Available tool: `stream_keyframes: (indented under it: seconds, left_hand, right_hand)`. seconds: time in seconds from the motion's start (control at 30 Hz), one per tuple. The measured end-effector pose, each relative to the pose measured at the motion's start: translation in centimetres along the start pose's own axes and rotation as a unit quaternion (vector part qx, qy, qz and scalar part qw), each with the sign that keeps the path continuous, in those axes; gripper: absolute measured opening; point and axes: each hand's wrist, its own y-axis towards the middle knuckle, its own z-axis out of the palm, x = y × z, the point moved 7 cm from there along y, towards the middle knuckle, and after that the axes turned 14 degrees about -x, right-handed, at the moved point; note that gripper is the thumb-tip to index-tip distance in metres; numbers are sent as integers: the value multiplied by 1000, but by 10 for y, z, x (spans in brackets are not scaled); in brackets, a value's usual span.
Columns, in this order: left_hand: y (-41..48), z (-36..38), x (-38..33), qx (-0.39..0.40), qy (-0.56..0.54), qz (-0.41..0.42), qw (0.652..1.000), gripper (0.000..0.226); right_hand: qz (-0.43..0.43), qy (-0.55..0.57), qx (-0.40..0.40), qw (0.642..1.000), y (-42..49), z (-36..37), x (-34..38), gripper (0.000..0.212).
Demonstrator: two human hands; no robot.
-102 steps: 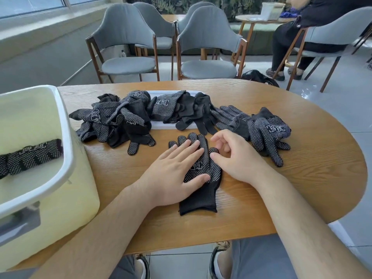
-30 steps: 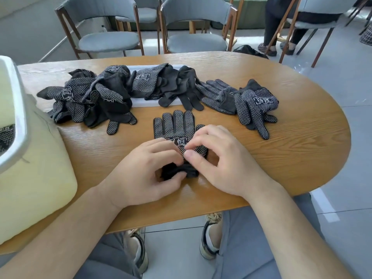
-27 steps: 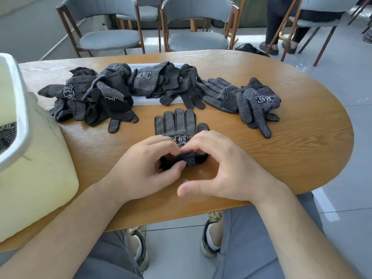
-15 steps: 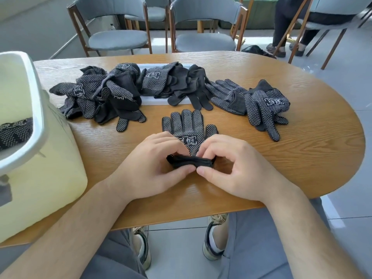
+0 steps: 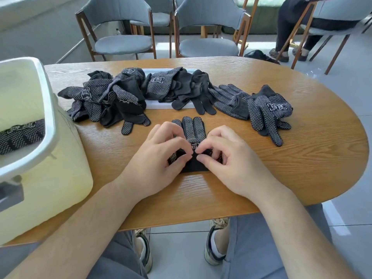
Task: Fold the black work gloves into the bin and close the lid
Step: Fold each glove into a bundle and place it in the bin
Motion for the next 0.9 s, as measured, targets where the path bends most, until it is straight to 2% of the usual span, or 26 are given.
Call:
stream_keyframes:
  seconds: [0.07,0.13,0.27,0.33,0.43,0.53,0.67,0.8,0.9]
  left_hand:
    - [0,0,-2,0,36,38,999,9]
    - [-2,-1,-3,18,55,47,997,26]
    - [-7,-6,-2,54,93,58,992,51]
    - [-6,-6,0,57,104,57,991,49]
    - [-4,-6,1,34,109,59,992,37]
    - [-4,-5,1,27,82,49,995,27]
    - [-2,-8,2,16,33,5,999,24]
    - [-1,-13,0,2,-34,-53,998,19]
    - [-1,-10,2,2,-35,-51,998,15]
  right_hand:
    - [-31,-47,-17,998,1,-2,1,7]
    - [-59,-68,-19,996,1,-5,2,18]
    - [-80,-77,47,993,-6,-8,4,39]
    - [-83,-93,57,991,-7,-9,3,41]
    - [-85,-85,34,992,-5,-8,2,29]
    - [-74,-69,17,995,-2,-8,1,20]
    - [-40,-18,21,999,-1,-10,0,14]
    - [22,21,24,999,-3,-11,0,18]
    - [30,19,6,999,-2,-8,0,19]
